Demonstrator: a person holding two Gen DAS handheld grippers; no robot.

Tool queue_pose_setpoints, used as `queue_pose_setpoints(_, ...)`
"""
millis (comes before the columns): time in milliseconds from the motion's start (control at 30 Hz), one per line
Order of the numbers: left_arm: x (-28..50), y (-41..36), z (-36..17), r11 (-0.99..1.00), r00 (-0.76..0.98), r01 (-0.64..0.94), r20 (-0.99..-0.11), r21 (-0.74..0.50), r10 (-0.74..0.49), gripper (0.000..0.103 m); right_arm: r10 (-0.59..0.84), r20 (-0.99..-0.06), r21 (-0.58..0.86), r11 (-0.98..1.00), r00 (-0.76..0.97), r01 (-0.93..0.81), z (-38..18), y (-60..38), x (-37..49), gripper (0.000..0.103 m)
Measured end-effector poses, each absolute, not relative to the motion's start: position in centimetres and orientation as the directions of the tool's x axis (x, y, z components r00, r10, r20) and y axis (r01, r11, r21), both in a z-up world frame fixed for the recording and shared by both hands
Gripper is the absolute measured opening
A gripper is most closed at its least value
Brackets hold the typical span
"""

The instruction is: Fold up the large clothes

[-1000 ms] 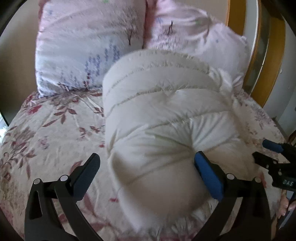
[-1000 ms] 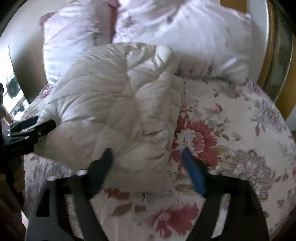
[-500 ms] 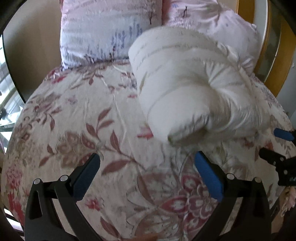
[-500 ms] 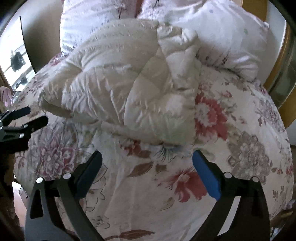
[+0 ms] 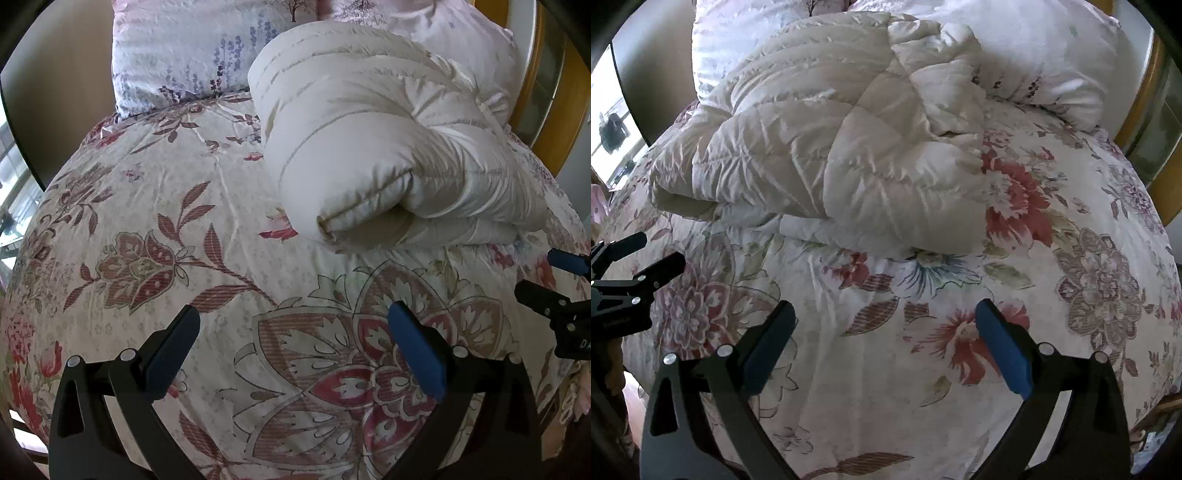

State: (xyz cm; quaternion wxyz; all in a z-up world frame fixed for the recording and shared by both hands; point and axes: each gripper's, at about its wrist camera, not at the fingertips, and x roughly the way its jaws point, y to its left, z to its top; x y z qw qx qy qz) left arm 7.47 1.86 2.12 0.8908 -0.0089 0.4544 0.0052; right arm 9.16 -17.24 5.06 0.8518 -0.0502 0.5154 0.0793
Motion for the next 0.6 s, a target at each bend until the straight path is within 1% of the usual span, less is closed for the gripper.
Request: queue_pose_setpoints(600, 7.56, 1.72, 2.05, 1.000, 0.584, -0.021, -0.812, -0.019, -0.003, 0.102, 0.086, -0.889, -0.005, 0.981, 0.451, -0.196, 4.90, -16.83, 9.22, 0.098)
